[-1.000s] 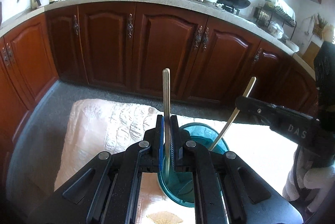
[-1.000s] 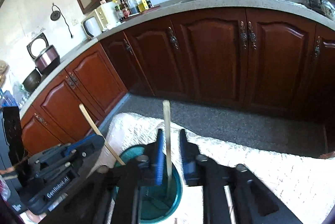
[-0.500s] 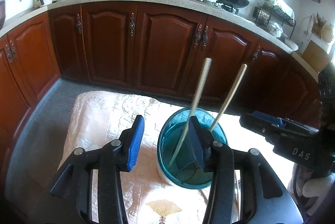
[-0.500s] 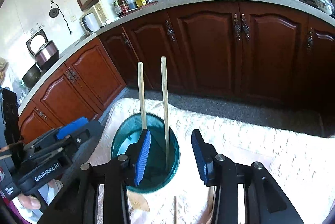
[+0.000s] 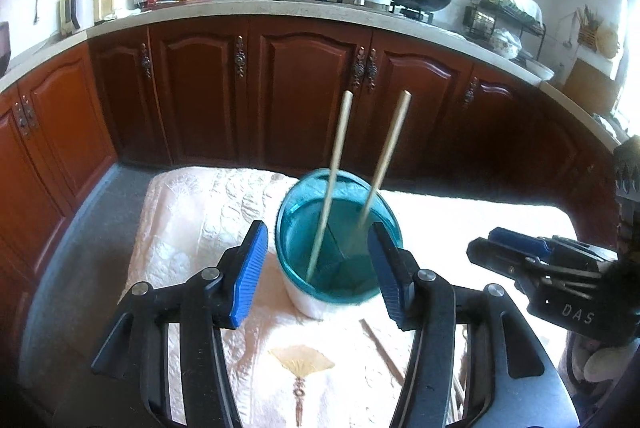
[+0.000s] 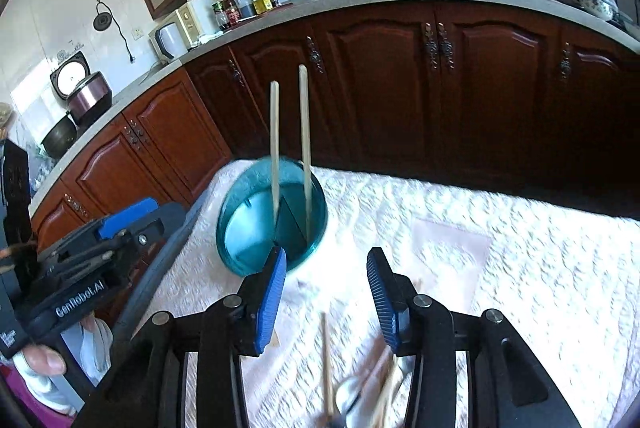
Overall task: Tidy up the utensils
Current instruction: 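Return to the pile and grasp another chopstick with each tool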
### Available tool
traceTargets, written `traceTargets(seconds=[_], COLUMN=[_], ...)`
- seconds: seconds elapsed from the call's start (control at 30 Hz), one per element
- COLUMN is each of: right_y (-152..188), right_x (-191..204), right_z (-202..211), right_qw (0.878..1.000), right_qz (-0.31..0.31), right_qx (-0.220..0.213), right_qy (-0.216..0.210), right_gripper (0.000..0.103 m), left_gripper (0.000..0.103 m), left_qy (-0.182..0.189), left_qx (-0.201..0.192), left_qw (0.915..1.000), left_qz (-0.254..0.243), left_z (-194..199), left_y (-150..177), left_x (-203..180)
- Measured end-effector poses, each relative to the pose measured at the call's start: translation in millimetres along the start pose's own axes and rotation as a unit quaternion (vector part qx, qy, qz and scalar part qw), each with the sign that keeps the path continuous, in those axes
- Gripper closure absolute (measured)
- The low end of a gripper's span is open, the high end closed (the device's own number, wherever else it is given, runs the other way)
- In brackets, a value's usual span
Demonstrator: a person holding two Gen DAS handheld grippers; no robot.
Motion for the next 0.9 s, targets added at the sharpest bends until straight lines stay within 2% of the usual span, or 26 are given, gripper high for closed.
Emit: traceTargets(seconds=[0.13,0.23,0.3,0.53,0.57,0.73,0.9], right_y=[22.8,41.7,58.1,95.6,96.5,93.2,84.6], right_x=[-16.4,-32.9,-46.8,-67.0,-66.5,-62.3,-65.1], right_z=[4.3,2.0,-4.2,-27.0,-31.1,-53.0,-87.9], right_qw=[1.0,0.999,0.998,0.995,0.994,0.994,0.992], right_qz=[-0.002,-0.014,-0.029,-0.054,-0.053,-0.048,-0.04], right_qx=[0.013,0.027,0.045,0.087,0.09,0.097,0.117], right_qy=[0.012,0.022,0.028,0.018,0.016,0.007,0.02], right_gripper=[0.062,0.062,0.062,0.064,0.068,0.075,0.082], left_gripper=[0.05,0.039,0.038,0.038,0.038,0.038,0.038], left_qy=[0.025,0.046,0.059,0.061,0.06,0.06,0.065], left_qx=[0.013,0.022,0.032,0.085,0.094,0.119,0.128], left_qw=[0.9996,0.9984,0.9973,0.9934,0.9925,0.989,0.9879], left_qz=[0.008,0.021,0.03,0.047,0.05,0.065,0.059], left_z=[2.8,3.7,1.8,-22.5,-27.0,-41.9,-51.2], left_y=[13.5,26.8,36.9,82.2,89.6,111.1,114.6], left_x=[-9.9,-14.9,-18.0,-18.3,-17.5,-18.1,-25.8])
Point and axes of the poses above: each gripper's, at about its wrist camera, not at the fingertips, and z roughly against the way its jaws point, x to its left, y to its underside, the point moved 7 cm from there along -z, roughly the way its jaws point, and after that the axes turned 13 degrees about y, right-handed, at the moved point
